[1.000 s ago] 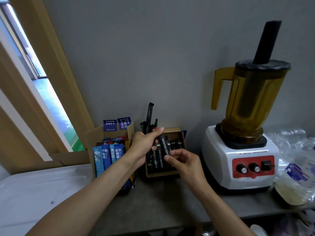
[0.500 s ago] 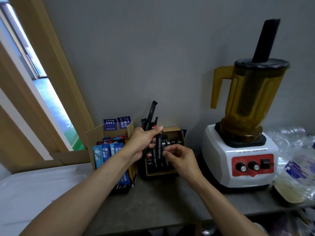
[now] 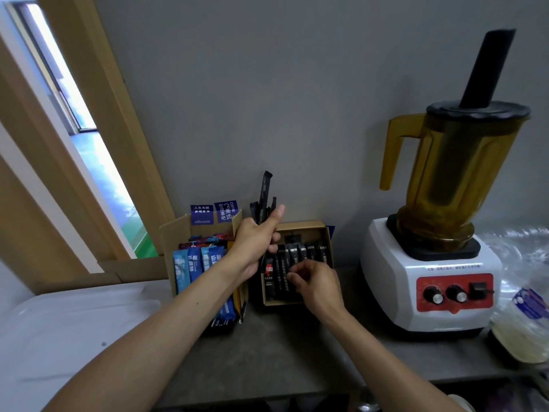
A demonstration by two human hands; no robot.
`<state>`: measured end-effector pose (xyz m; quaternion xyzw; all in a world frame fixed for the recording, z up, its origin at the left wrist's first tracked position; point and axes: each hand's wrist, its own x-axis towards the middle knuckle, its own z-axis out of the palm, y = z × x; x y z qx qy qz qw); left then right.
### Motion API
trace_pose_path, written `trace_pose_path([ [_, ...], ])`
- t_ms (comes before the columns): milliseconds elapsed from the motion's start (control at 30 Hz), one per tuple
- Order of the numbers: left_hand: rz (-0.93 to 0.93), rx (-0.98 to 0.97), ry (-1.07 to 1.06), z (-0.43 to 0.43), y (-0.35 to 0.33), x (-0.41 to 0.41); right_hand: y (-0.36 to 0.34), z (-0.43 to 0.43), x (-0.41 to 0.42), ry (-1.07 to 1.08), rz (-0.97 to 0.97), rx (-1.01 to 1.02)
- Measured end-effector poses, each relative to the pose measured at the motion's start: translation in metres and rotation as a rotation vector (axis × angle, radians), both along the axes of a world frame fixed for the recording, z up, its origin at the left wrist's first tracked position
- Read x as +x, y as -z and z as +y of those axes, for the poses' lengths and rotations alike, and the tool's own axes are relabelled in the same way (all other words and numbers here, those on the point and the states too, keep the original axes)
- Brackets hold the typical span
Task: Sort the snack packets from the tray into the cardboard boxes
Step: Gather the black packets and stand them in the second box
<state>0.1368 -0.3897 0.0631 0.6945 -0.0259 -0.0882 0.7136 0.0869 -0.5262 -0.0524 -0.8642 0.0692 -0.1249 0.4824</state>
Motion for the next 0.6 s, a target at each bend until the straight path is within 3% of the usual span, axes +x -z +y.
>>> trace_pose_path([
  [467,0.017,-0.218,-0.022,0.001,0.008,-0.01,-0.002,0.012,0.005,0.122,0.053,-0.208],
  [533,0.006,-0.268,-0.02,-0.001,0.01,-0.013,-0.005,0.01,0.003,0.109,0.042,-0.129],
  [600,-0.005,-0.292,-0.029,-0.003,0.013,-0.016,-0.015,0.009,-0.006,0.063,-0.031,0.141],
])
